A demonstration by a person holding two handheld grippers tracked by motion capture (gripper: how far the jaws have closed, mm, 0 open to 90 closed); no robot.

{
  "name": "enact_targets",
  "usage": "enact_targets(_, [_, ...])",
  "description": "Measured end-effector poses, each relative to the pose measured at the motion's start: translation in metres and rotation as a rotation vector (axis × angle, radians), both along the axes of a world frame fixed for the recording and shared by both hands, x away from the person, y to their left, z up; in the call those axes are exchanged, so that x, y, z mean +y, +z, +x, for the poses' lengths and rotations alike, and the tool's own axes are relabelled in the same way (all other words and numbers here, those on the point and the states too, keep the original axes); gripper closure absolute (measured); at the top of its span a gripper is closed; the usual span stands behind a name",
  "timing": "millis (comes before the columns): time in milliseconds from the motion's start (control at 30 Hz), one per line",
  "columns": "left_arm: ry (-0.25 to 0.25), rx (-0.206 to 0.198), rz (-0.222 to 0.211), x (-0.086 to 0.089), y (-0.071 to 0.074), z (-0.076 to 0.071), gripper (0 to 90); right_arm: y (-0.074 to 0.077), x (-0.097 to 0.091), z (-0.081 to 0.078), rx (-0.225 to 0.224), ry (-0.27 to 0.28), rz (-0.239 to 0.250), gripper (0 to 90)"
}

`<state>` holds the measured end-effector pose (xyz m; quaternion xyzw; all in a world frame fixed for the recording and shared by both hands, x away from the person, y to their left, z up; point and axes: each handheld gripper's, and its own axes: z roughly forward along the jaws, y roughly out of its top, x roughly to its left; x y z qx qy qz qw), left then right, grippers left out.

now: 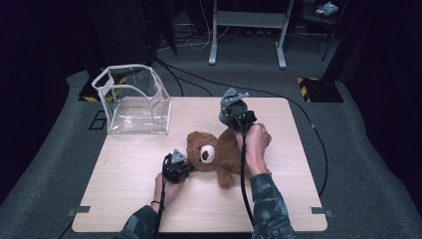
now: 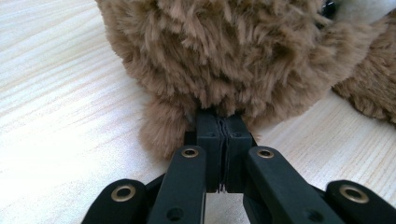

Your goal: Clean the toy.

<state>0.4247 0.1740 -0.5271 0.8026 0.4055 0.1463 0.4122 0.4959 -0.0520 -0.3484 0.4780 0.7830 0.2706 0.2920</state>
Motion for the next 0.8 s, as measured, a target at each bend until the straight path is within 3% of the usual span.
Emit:
enact_targets(100, [0.003,-0.003,-0.001,0.000,0.000,0.000,87.9,-0.004,0.026,-0.004,0.036,0.096,0.014,71.7])
enact_targets(167, [-0.002,-0.001,0.002,0.000,0.000,0.000,87.9,-0.012,0.035,-0.002,0.059,0.141,-0.024,71.7])
enact_targets(233, [0.008,-0.003,-0.006,-0.001,0.000,0.000,87.9,-0.025,0.038,0.001,0.123,0.145,-0.065,71.7])
enact_targets(333, [0.007,-0.006,-0.001,0.000,0.000,0.000,87.9,-0.042,0.023,0.009,0.149,0.084,-0.103,72.0])
enact_targets(367, [0.007,-0.006,-0.001,0.000,0.000,0.000,87.9,-0.044,0.016,0.011,0.150,0.053,-0.080,72.1])
enact_targets(433, [0.006,-0.006,0.000,0.000,0.000,0.000,87.9,-0.039,-0.001,0.011,0.144,0.019,-0.049,72.1])
enact_targets(567, [0.002,-0.004,0.002,0.000,0.000,0.000,87.9,-0.019,-0.024,0.004,0.093,-0.050,-0.076,72.5])
enact_targets(667, [0.007,-0.007,0.001,0.000,0.000,0.000,87.9,-0.008,-0.053,0.001,0.067,-0.127,-0.075,72.9])
enact_targets(800, [0.006,-0.008,0.003,0.000,0.000,0.000,87.9,-0.014,-0.077,0.003,0.084,-0.202,-0.059,73.2])
